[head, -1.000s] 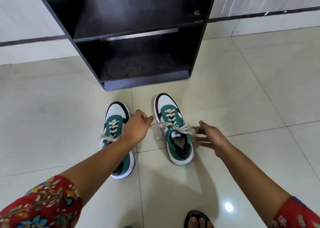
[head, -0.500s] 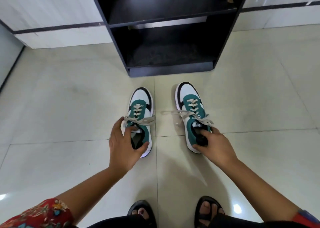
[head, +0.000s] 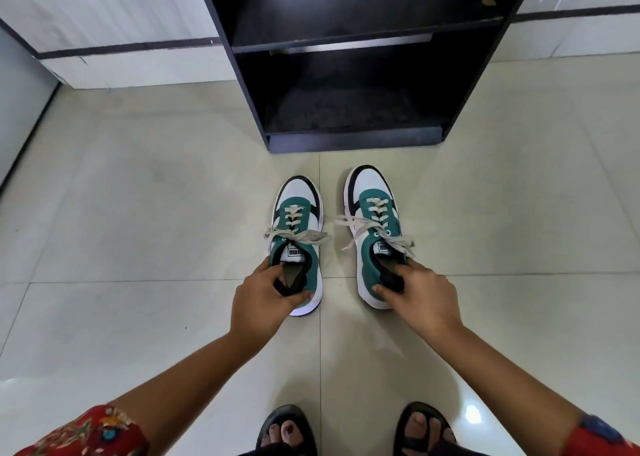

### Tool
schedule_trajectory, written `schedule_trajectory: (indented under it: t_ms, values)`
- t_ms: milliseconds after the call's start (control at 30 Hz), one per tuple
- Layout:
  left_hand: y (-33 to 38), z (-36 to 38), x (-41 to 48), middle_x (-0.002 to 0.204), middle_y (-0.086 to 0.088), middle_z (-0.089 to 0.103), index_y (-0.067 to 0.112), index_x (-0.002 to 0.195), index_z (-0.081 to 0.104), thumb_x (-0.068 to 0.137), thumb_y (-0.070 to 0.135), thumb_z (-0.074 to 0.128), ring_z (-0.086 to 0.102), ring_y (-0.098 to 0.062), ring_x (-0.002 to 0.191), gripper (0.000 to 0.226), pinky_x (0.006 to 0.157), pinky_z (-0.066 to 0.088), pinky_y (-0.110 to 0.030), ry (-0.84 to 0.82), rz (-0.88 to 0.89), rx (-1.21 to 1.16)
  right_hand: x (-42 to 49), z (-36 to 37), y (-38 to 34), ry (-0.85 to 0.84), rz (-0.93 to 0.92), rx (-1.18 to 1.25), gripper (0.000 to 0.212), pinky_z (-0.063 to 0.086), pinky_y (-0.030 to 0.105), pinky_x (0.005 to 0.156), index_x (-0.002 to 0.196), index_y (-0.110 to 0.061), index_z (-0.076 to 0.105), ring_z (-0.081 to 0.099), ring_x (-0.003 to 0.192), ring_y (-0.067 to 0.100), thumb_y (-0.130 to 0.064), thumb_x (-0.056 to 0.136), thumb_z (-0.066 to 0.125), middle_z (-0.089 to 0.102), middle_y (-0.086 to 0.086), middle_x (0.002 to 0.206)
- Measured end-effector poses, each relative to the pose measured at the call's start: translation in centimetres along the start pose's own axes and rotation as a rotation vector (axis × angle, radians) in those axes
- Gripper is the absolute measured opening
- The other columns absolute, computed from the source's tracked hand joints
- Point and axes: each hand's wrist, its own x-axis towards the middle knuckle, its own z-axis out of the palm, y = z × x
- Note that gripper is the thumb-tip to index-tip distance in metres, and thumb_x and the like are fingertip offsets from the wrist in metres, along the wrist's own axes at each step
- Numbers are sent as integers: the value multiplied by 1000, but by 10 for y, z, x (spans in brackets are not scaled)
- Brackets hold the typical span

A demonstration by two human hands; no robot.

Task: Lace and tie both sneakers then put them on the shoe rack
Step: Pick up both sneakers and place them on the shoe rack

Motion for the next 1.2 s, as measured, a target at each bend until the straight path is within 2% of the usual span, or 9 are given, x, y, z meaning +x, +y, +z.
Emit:
schedule_trajectory:
  t_ms: [233, 367, 467, 600, 800, 900, 967, 1067, 1200]
  values:
    - [51, -60, -12, 77, 12, 57, 30, 55, 41, 61, 32, 82, 52, -12, 59, 41, 49, 33, -23, -37, -18, 73, -20, -71, -24, 44, 88, 102, 44, 42, 31, 65, 122, -38, 57, 64, 92, 33, -48, 80, 60, 67, 1, 115]
    - [98, -120, -33, 113, 23, 59, 31, 55, 31, 64, 33, 79, 52, -18, 61, 50, 48, 34, -23, -14, 64, 103, -47, -146, -48, 57, 30, 49, 40, 42, 30, 62, 119, -31, 61, 66, 87, 33, -44, 81, 61, 66, -1, 119]
    - [141, -168, -50, 120, 19, 59, 33, 56, 27, 63, 34, 79, 48, -18, 60, 53, 48, 35, -23, 6, 105, 100, -67, -202, -71, 56, -19, 9, 30, 39, 28, 53, 102, -20, 66, 66, 73, 32, -39, 79, 66, 68, 2, 106]
    - [203, -238, -63, 128, 16, 58, 30, 62, 31, 61, 37, 78, 51, -19, 62, 48, 48, 37, -22, 28, 109, 117, -86, -284, -110, 59, -23, -34, 24, 36, 25, 43, 77, -15, 61, 61, 58, 26, -33, 72, 76, 67, 2, 90]
    - [291, -323, -38, 126, 9, 62, 22, 62, 42, 61, 33, 82, 46, -13, 57, 42, 49, 34, -13, 102, 172, 76, -68, -391, -164, 154, -50, -10, 22, 45, 27, 43, 75, -17, 58, 64, 62, 24, -32, 73, 74, 69, 2, 104]
    - [324, -351, -9, 116, 4, 65, 30, 57, 31, 60, 32, 82, 48, -7, 59, 51, 48, 31, -11, 165, 208, 15, -36, -431, -189, 210, -67, 9, 24, 41, 25, 45, 74, -17, 54, 62, 60, 25, -33, 76, 71, 68, 2, 97]
    - [339, -361, 16, 114, 0, 66, 31, 59, 28, 61, 31, 82, 45, -10, 58, 54, 47, 30, -13, 204, 246, 2, -9, -448, -203, 225, -79, 11, 23, 39, 25, 49, 79, -15, 57, 63, 63, 29, -34, 77, 70, 67, 4, 96]
    - [351, -367, 61, 111, 0, 65, 29, 63, 31, 63, 35, 80, 42, -19, 57, 49, 47, 28, -20, 227, 236, 42, 38, -457, -222, 196, -64, 23, 29, 48, 34, 57, 90, -11, 60, 64, 76, 37, -38, 82, 63, 64, 8, 106]
    - [351, -359, 107, 114, 5, 62, 15, 72, 53, 66, 41, 75, 56, -27, 69, 34, 55, 39, -27, 154, 152, 122, 83, -455, -238, 170, -25, 46, 34, 47, 38, 66, 97, -9, 58, 62, 88, 40, -41, 86, 56, 62, 12, 109]
